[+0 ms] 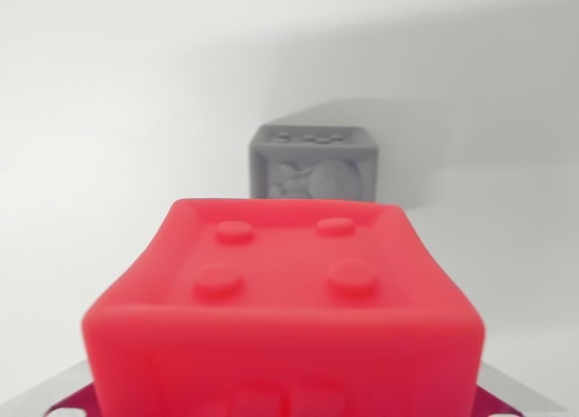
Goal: Destack cube
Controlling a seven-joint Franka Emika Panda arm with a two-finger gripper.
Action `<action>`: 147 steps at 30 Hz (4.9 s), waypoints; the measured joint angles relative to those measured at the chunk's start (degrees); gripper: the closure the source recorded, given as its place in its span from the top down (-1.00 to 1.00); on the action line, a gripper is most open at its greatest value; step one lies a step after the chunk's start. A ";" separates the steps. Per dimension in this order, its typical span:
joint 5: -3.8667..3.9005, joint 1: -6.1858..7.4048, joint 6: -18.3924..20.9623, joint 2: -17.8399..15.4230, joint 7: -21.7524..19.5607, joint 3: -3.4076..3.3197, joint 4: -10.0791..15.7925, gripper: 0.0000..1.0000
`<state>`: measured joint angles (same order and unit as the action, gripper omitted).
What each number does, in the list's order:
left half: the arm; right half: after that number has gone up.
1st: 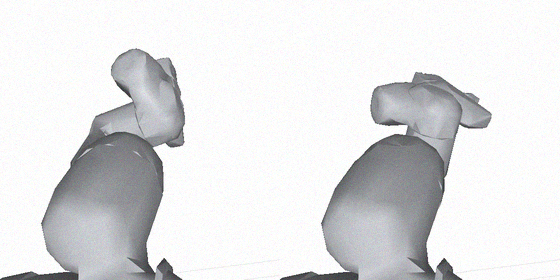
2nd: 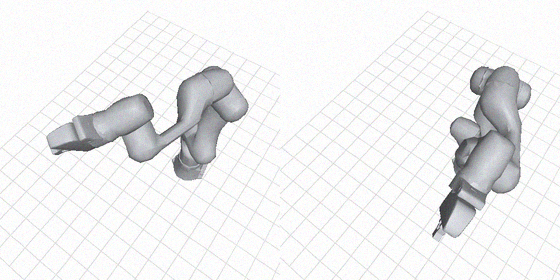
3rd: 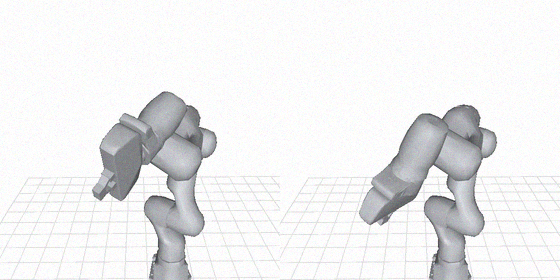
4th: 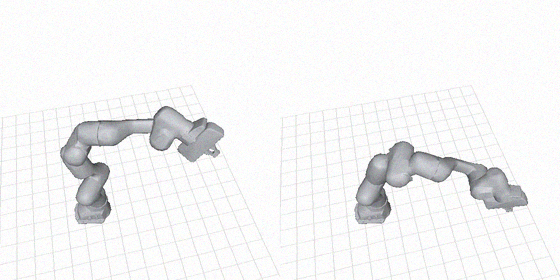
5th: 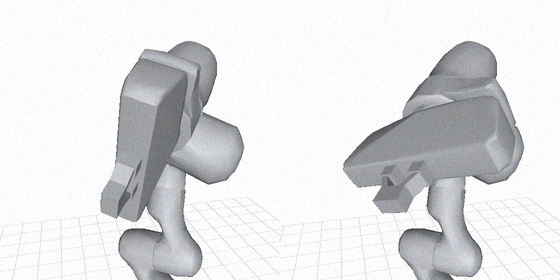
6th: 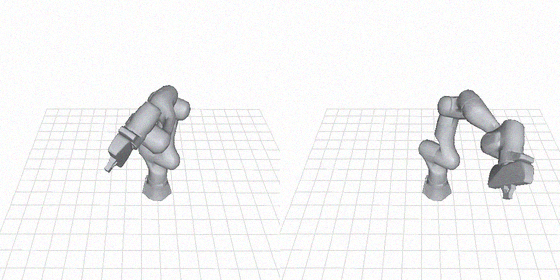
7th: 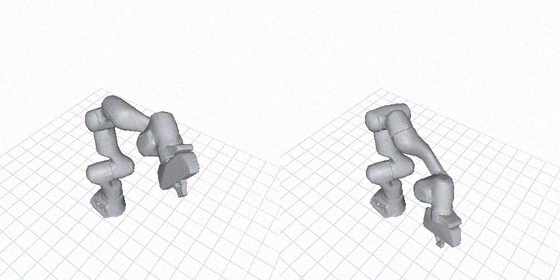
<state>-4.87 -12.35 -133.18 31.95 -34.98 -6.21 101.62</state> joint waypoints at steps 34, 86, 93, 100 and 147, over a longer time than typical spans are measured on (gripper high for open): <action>0.00 5.69 -2.82 -2.11 -7.73 -0.18 5.05 -1.00; 0.00 15.04 -6.08 -3.50 -20.89 -0.18 9.63 -1.00; 0.00 16.32 -6.35 -3.50 -22.69 -0.18 9.94 -1.00; 0.00 17.51 -6.62 -3.50 -24.40 -0.18 10.23 -1.00; -0.49 21.38 -13.48 3.88 -30.48 0.62 9.78 -1.00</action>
<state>-5.36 9.03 -146.67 35.83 -65.46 -5.59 111.40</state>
